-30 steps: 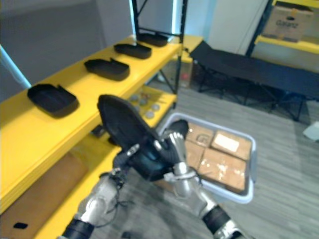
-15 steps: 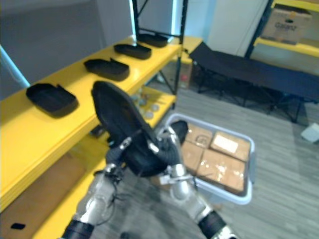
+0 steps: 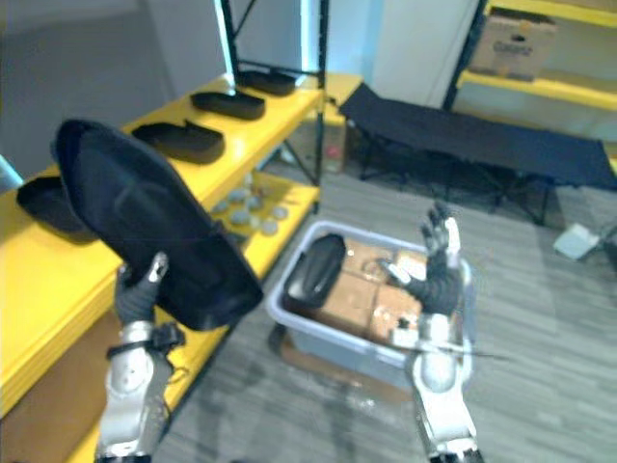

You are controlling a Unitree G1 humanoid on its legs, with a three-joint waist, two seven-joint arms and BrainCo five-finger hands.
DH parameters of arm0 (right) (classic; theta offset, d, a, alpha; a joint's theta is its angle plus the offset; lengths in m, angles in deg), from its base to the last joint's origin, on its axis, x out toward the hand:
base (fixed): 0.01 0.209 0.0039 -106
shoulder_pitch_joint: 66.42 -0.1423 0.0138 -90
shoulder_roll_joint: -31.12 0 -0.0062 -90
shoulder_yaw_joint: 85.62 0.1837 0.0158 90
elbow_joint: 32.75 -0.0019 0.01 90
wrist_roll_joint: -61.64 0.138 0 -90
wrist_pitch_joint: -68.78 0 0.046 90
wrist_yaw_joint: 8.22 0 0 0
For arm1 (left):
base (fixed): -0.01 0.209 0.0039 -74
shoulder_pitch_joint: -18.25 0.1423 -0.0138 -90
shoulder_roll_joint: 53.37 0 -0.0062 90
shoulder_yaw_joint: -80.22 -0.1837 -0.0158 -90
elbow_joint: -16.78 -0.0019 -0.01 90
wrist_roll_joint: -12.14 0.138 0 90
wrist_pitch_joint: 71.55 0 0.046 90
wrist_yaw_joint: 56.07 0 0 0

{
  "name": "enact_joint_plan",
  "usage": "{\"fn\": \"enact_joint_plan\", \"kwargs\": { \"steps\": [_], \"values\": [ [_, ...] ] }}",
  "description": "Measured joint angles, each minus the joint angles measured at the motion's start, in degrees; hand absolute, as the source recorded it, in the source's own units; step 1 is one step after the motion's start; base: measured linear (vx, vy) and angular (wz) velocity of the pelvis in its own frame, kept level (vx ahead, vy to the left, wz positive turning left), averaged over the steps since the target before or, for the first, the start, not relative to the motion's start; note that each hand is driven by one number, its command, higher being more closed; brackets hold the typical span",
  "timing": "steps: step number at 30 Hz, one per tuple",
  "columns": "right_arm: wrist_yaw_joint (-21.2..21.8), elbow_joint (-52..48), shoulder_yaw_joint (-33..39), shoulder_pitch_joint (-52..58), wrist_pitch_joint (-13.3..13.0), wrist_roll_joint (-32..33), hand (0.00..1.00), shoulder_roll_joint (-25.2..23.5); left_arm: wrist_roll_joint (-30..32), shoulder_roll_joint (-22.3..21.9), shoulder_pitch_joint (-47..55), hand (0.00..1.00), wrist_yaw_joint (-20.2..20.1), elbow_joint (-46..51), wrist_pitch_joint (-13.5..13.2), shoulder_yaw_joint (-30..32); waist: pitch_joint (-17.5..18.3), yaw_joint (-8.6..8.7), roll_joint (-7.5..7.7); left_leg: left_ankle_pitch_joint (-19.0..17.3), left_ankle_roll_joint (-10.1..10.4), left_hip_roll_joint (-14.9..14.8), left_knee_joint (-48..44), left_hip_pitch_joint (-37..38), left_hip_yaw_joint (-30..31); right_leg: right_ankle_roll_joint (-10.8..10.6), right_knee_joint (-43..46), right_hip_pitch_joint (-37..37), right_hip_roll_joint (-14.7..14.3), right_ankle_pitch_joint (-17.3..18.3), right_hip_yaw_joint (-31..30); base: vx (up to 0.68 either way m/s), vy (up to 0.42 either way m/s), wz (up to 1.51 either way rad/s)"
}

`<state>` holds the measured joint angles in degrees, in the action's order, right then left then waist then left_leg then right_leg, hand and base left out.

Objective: Walk over and take plastic housings, then place them on the shelf

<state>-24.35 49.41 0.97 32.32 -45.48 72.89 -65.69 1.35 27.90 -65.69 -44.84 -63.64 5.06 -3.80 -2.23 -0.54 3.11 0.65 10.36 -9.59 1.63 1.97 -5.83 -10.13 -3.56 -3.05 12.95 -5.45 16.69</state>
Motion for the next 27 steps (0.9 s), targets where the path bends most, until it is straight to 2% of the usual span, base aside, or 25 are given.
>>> {"fn": "enact_joint_plan", "kwargs": {
  "steps": [2,6,9,12,15,18,19,21,22,25,27],
  "values": [
    [0.95,4.82,2.98,4.20,1.05,5.28,0.00,-2.80,0.13,-2.11,1.88,1.00,0.41,3.01,-0.83,-0.12,0.00,0.55,-0.08,-0.48,-0.04,0.01,-0.13,0.03,-1.07,-0.10,-0.07,0.71,0.02,-0.08,-1.14,0.02,0.020,-0.19],
    [2.82,13.65,6.34,10.52,2.49,8.96,0.00,-5.14,-0.47,-4.02,4.76,1.00,2.17,4.00,-1.26,-0.27,-0.04,1.61,-1.06,-0.89,-0.04,0.04,-0.12,-0.01,-1.39,-0.14,-0.22,0.73,0.05,-0.10,-1.28,0.02,0.013,-0.07],
    [6.81,17.08,6.69,12.83,2.64,11.70,0.00,-5.80,-0.60,-5.43,7.92,1.00,3.39,6.01,-1.70,-0.11,-0.13,1.65,-2.15,-1.13,-0.16,0.08,-0.19,-0.08,-1.25,-0.24,-0.73,0.29,0.05,-0.16,-0.99,0.00,0.003,0.04],
    [10.96,19.22,5.32,11.05,2.60,12.72,0.00,-5.77,-0.39,-5.46,9.87,1.00,5.57,8.49,-3.40,0.96,-0.20,1.12,-3.07,-1.16,-0.18,0.25,-0.39,-0.45,0.57,-0.26,-0.96,-1.05,0.14,-0.10,1.09,-0.01,0.007,0.28],
    [13.95,21.36,2.13,6.71,2.54,12.44,0.00,-5.41,-0.01,-5.50,9.62,1.00,8.33,10.64,-3.99,5.33,-0.27,-0.65,-3.75,-1.14,-0.21,0.53,-1.96,-2.99,3.95,-0.31,-0.96,-1.80,0.22,0.07,4.55,-0.02,0.003,0.52],
    [15.02,23.09,-1.99,2.11,2.56,9.71,0.00,-4.35,0.11,-5.56,9.91,1.00,10.56,11.63,-3.99,11.10,-0.51,-3.43,-4.28,-0.77,-0.18,1.26,-2.28,-4.07,8.68,-0.78,-0.96,-4.34,0.35,0.78,9.63,-0.02,-0.011,0.78],
    [14.99,23.60,-3.41,0.44,2.56,8.12,0.00,-3.99,0.11,-5.57,10.04,1.00,11.13,12.04,-3.99,13.26,-0.66,-4.87,-4.24,-0.38,-0.18,1.62,-2.14,-4.38,10.51,-0.80,-0.96,-5.57,0.35,1.28,11.79,-0.01,-0.018,0.86],
    [14.91,24.28,-4.74,-1.46,2.58,6.62,0.00,-3.54,0.11,-5.65,11.02,1.00,11.19,12.37,-4.03,15.97,-0.64,-5.87,-3.96,-0.02,-0.14,2.17,-2.12,-5.23,13.11,-1.18,-0.96,-6.71,0.33,1.83,14.39,0.00,-0.031,0.79],
    [14.76,24.36,-6.02,-2.85,2.58,5.79,0.00,-3.33,0.00,-6.00,12.73,1.00,11.12,12.38,-4.07,18.57,-0.68,-7.63,-3.76,0.21,-0.14,2.56,-2.08,-5.76,14.90,-1.23,-0.95,-7.56,0.30,2.21,16.38,0.01,-0.032,0.74],
    [14.72,24.38,-7.87,-5.60,2.57,5.68,0.00,-3.28,-0.58,-8.68,16.66,1.00,10.94,12.38,-4.46,23.31,-0.73,-10.70,-3.24,0.37,-0.07,2.89,-2.09,-5.95,16.13,-1.25,-0.81,-8.25,0.31,2.40,17.86,0.03,-0.013,0.31],
    [14.77,24.38,-8.72,-6.91,2.57,5.91,0.00,-3.28,-0.61,-9.76,18.59,1.00,10.59,12.38,-4.89,24.87,-0.67,-11.53,-2.95,0.36,-0.08,2.88,-2.12,-5.73,16.11,-1.04,-0.16,-8.20,0.47,2.87,17.85,0.04,-0.007,0.02]
  ]
}}
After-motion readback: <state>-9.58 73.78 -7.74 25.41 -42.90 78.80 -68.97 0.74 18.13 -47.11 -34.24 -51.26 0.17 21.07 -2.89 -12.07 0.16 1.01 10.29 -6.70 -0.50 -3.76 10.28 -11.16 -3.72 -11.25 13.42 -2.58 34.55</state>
